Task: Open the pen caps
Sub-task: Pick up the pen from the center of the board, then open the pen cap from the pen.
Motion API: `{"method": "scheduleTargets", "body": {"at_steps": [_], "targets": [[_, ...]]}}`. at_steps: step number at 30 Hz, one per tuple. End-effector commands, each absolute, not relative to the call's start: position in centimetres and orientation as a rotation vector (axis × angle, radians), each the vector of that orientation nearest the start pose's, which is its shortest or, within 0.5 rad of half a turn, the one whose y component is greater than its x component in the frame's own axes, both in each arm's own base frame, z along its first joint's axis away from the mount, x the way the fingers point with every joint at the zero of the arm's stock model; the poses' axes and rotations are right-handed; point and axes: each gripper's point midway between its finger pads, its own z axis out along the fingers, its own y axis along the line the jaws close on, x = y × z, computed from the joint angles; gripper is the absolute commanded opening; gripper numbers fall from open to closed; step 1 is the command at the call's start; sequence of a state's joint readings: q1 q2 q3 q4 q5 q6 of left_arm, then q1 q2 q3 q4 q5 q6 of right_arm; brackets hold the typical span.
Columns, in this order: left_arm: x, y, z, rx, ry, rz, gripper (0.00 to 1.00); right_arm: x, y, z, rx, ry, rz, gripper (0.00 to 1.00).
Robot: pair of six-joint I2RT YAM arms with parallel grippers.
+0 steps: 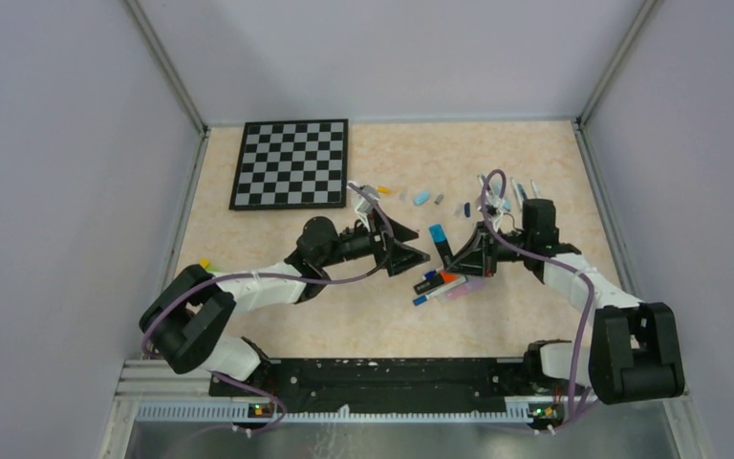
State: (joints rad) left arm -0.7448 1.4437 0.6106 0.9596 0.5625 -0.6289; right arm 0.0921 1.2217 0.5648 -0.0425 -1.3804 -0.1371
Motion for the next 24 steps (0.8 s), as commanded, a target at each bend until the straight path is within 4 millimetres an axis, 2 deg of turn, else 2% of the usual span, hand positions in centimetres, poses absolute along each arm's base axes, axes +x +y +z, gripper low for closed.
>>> {"method": "scheduleTargets", "body": {"at_steps": [1, 3, 5, 10, 15, 19, 24], "targets": [[19.0, -35.8, 25.7, 0.752, 1.353, -1.602, 0.94, 19.2, 20.1, 16.9, -1.04, 1.604, 1.536, 0.0], [19.2, -36.1, 25.8, 0.73, 1.344, -1.623, 0.9, 18.9, 20.3, 16.7, -1.05, 1.606, 1.546, 0.0], [19.4, -36.7, 25.6, 0.724, 1.352, -1.638, 0.98, 18.7, 20.4, 16.6, -1.058, 1.609, 1.553, 0.0], [19.6, -38.3, 25.3, 0.727, 1.361, -1.647, 0.99, 18.4, 20.7, 16.5, -1.073, 1.605, 1.559, 0.0], [20.3, -38.5, 25.2, 0.695, 1.364, -1.625, 0.95, 18.2, 20.9, 16.3, -1.082, 1.61, 1.567, 0.0], [20.4, -38.6, 25.5, 0.677, 1.35, -1.638, 0.84, 18.1, 21.0, 16.1, -1.087, 1.615, 1.57, 0.0], [20.3, -38.8, 25.3, 0.662, 1.352, -1.679, 0.57, 18.1, 21.1, 15.9, -1.085, 1.626, 1.577, 0.0]]}}
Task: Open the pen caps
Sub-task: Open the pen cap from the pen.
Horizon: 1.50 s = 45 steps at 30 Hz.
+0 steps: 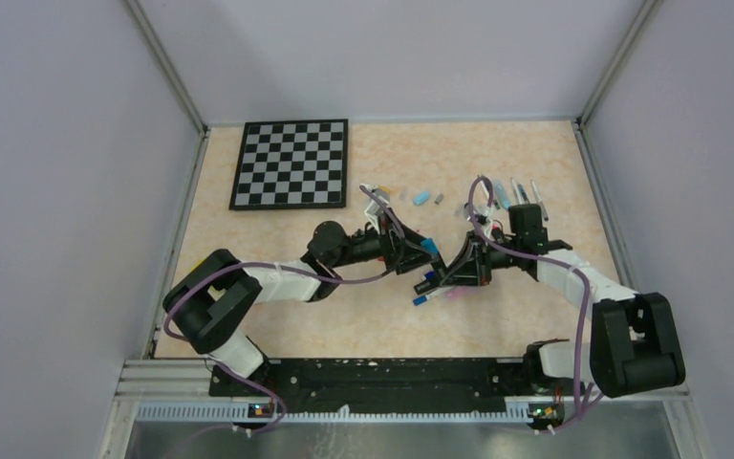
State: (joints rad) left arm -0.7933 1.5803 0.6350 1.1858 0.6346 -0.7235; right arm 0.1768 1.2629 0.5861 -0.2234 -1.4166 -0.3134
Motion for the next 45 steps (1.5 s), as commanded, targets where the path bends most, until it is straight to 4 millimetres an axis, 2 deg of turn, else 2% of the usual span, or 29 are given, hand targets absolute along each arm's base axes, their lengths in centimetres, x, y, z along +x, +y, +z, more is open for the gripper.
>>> {"method": "scheduleTargets", "body": {"at_steps": [1, 3, 7, 8, 9, 12, 14, 17, 20, 23, 24, 26, 27, 28, 30, 36, 39, 42, 45], "targets": [[20.3, -38.8, 25.2, 0.66, 1.355, -1.684, 0.51, 18.1, 21.1, 15.9, -1.086, 1.627, 1.577, 0.0], [20.2, -38.9, 25.0, 0.661, 1.362, -1.696, 0.38, 18.0, 21.2, 15.8, -1.088, 1.631, 1.581, 0.0], [20.1, -39.2, 24.9, 0.677, 1.365, -1.716, 0.03, 18.1, 21.2, 15.7, -1.092, 1.631, 1.576, 0.0], [20.1, -39.2, 24.8, 0.681, 1.366, -1.719, 0.0, 18.1, 21.3, 15.8, -1.092, 1.632, 1.575, 0.0], [20.0, -39.3, 24.8, 0.682, 1.368, -1.722, 0.0, 18.2, 21.3, 15.8, -1.082, 1.641, 1.582, 0.01], [19.9, -39.4, 24.4, 0.687, 1.381, -1.732, 0.0, 18.4, 21.5, 17.1, -1.044, 1.626, 1.669, 0.23], [19.5, -39.6, 24.0, 0.695, 1.395, -1.744, 0.0, 18.6, 21.6, 17.5, -1.039, 1.626, 1.679, 0.34], [18.9, -40.2, 23.2, 0.705, 1.418, -1.762, 0.0, 18.7, 21.6, 17.9, -1.038, 1.627, 1.676, 0.4], [18.7, -40.6, 22.9, 0.702, 1.418, -1.767, 0.0, 18.9, 21.6, 18.0, -1.032, 1.632, 1.662, 0.41], [18.7, -40.9, 22.9, 0.693, 1.407, -1.764, 0.0, 19.1, 21.6, 17.8, -1.021, 1.647, 1.641, 0.37], [18.8, -40.9, 23.0, 0.689, 1.405, -1.761, 0.0, 19.1, 21.6, 17.8, -1.019, 1.651, 1.642, 0.31], [19.1, -40.9, 23.3, 0.684, 1.393, -1.75, 0.0, 18.9, 21.6, 17.6, -1.021, 1.65, 1.647, 0.05], [19.2, -40.8, 23.5, 0.682, 1.377, -1.738, 0.0, 18.8, 21.6, 17.5, -1.024, 1.65, 1.648, 0.0], [19.6, -40.7, 23.9, 0.673, 1.357, -1.716, 0.0, 18.7, 21.7, 17.4, -1.025, 1.652, 1.649, 0.0], [21.0, -39.9, 25.5, 0.639, 1.304, -1.669, 0.0, 18.4, 21.7, 17.4, -1.032, 1.647, 1.671, 0.0], [28.9, -34.0, 34.3, 0.477, 1.099, -1.4, 0.0, 17.7, 21.8, 17.5, -1.043, 1.636, 1.739, 0.0], [31.8, -30.9, 38.8, 0.382, 1.003, -1.273, 0.0, 17.5, 22.0, 17.3, -1.049, 1.641, 1.749, 0.0], [33.0, -28.6, 42.2, 0.313, 0.918, -1.216, 0.0, 17.2, 22.3, 17.1, -1.058, 1.646, 1.759, 0.0], [33.2, -27.1, 44.0, 0.264, 0.874, -1.193, 0.0, 17.1, 22.5, 16.9, -1.061, 1.652, 1.763, 0.0]]}}
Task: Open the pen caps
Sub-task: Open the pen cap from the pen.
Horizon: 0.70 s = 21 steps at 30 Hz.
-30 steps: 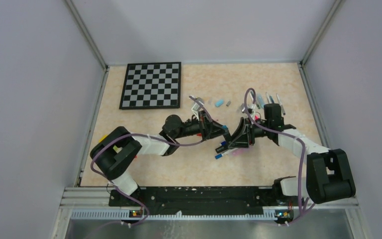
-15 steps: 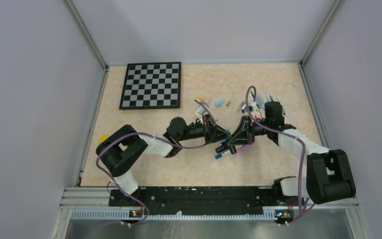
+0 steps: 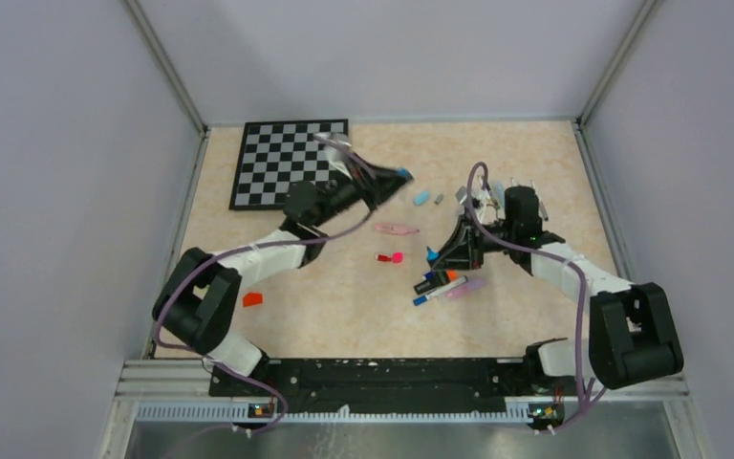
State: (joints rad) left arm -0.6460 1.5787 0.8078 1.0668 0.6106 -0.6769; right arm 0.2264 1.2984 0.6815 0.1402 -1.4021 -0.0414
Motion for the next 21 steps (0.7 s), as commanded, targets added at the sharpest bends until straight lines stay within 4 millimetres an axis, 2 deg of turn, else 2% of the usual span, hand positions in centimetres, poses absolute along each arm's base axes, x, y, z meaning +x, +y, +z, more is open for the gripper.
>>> {"method": "scheduleTargets", "body": {"at_steps": [1, 4, 7, 10, 12, 13, 14, 16, 18, 21], "targets": [[33.0, -26.7, 44.3, 0.247, 0.863, -1.193, 0.0, 17.1, 22.5, 16.9, -1.063, 1.654, 1.764, 0.0], [32.3, -25.7, 44.9, 0.222, 0.831, -1.197, 0.0, 17.1, 22.5, 16.8, -1.062, 1.662, 1.762, 0.0], [31.2, -25.8, 44.7, 0.265, 0.834, -1.216, 0.0, 17.7, 22.5, 16.6, -1.083, 1.677, 1.682, 0.0], [29.9, -26.3, 43.1, 0.316, 0.882, -1.262, 0.0, 19.3, 21.8, 15.8, -1.123, 1.735, 1.499, 0.0], [28.9, -26.4, 41.2, 0.341, 0.929, -1.295, 0.06, 21.0, 20.9, 15.5, -1.105, 1.78, 1.381, 0.0], [28.6, -26.5, 39.7, 0.346, 0.97, -1.312, 0.07, 22.1, 20.1, 15.4, -1.079, 1.807, 1.311, 0.0], [28.2, -26.6, 39.1, 0.353, 0.99, -1.323, 0.07, 23.0, 19.3, 15.6, -1.05, 1.819, 1.261, 0.0], [27.4, -26.5, 36.3, 0.352, 1.064, -1.348, 0.0, 24.8, 17.3, 15.8, -0.968, 1.848, 1.163, 0.0], [26.7, -26.5, 34.3, 0.352, 1.122, -1.369, 0.0, 26.5, 15.1, 15.9, -0.878, 1.883, 1.058, 0.0], [25.8, -26.6, 31.4, 0.359, 1.212, -1.396, 0.0, 29.3, 10.8, 15.6, -0.705, 1.955, 0.875, 0.0]]}}
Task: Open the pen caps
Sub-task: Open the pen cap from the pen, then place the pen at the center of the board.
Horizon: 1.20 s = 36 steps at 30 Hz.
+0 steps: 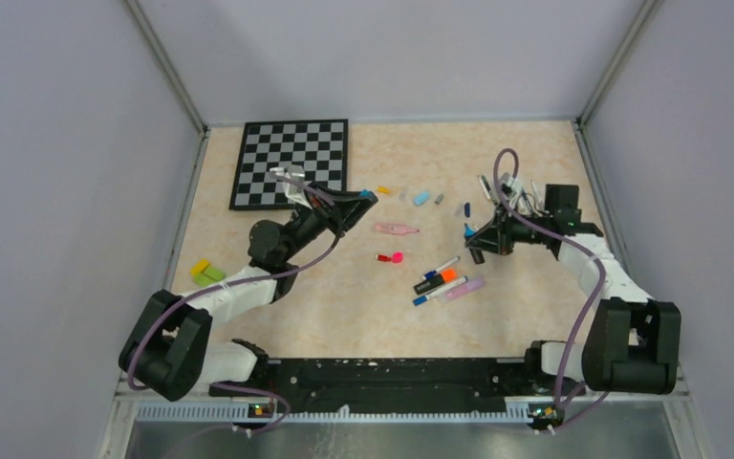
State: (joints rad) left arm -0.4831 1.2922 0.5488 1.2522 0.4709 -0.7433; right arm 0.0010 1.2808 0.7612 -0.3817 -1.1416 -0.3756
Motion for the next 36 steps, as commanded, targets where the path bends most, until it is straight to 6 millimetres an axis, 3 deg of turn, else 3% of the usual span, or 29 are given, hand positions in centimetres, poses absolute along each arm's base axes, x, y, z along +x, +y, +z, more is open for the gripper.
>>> {"method": "scheduleTargets", "body": {"at_steps": [1, 8, 13, 16, 23, 36], "targets": [[25.5, -26.7, 30.7, 0.368, 1.235, -1.407, 0.0, 30.0, 9.4, 15.3, -0.649, 1.98, 0.824, 0.0], [23.2, -27.6, 26.9, 0.404, 1.348, -1.488, 0.0, 33.3, 1.4, 12.3, -0.361, 2.149, 0.532, 0.0], [21.8, -27.7, 25.2, 0.416, 1.386, -1.51, 0.0, 34.2, -1.2, 10.0, -0.326, 2.228, 0.459, 0.0], [21.0, -27.5, 24.4, 0.415, 1.402, -1.517, 0.0, 34.3, -1.6, 8.5, -0.33, 2.289, 0.469, 0.0], [20.1, -27.1, 23.0, 0.409, 1.437, -1.511, 0.0, 35.9, -2.6, 7.2, -0.335, 2.327, 0.459, 0.0], [19.8, -27.5, 21.7, 0.4, 1.48, -1.526, 0.0, 37.3, -1.0, 5.2, -0.291, 2.368, 0.684, 0.13]]}}
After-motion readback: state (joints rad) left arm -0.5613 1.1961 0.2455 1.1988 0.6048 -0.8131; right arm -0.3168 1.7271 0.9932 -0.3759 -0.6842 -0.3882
